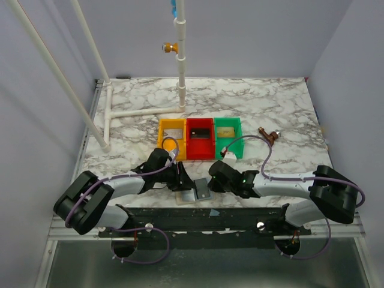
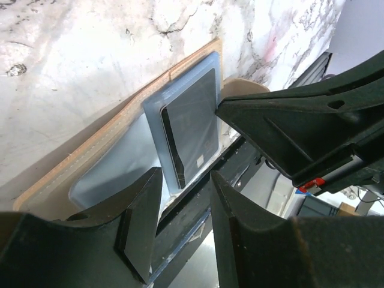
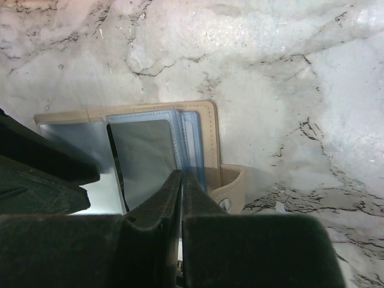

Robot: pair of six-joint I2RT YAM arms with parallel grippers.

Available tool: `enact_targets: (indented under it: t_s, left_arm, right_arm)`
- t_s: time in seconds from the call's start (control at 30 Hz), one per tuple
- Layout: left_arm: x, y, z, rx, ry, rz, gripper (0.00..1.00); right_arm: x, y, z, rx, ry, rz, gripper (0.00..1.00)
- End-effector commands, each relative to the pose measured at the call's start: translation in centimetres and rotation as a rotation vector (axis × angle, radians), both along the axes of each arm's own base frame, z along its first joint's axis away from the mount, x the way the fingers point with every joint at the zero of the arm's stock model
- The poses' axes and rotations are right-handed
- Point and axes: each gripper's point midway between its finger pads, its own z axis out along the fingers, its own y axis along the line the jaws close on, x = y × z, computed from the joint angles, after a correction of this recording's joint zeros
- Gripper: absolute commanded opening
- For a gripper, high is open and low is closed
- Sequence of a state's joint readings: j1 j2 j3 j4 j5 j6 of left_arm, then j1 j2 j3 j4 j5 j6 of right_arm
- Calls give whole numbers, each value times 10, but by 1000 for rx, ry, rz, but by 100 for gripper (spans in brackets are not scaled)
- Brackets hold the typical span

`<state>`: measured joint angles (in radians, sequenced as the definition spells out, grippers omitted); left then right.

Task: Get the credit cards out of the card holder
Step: Remove the credit card from the card holder.

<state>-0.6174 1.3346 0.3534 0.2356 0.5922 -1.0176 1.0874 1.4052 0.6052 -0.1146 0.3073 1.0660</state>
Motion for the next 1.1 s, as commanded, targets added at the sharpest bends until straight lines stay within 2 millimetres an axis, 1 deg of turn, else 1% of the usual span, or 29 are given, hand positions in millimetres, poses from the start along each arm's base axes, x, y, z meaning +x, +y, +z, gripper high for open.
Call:
enact_targets:
  t_s: [0.0,0.3,0.43,0.63,0.8,0.93,1.07]
  left_arm:
    - [4,-1,-5,29,-14,-4,39]
    - [5,-10,-2,-15,-15,-27,39]
    - [4,-10,-2,-21,-14,-29,39]
    - [2,-10,-6,-23,-4,-29,39]
    - [-3,-7,-9,-18,9,-29,40]
    - [-7,-8,-6,-53,14,-42,40]
    - [-8,-11,0,-95,10,-40,41]
  right_arm:
    - [-5,-18,-14,-133,11,37,6]
    - [-8,-6,-14,-144,1,92,12]
    - [-12,-1,-18,-150,12,110,14]
    - [-17,3,-25,-157,31,133,14]
    - [-19,-3,-34,-188,50,108,17]
    - [-22,-6,-39,-185,67,101,17]
    - [-23,-5,-39,-178,70,105,17]
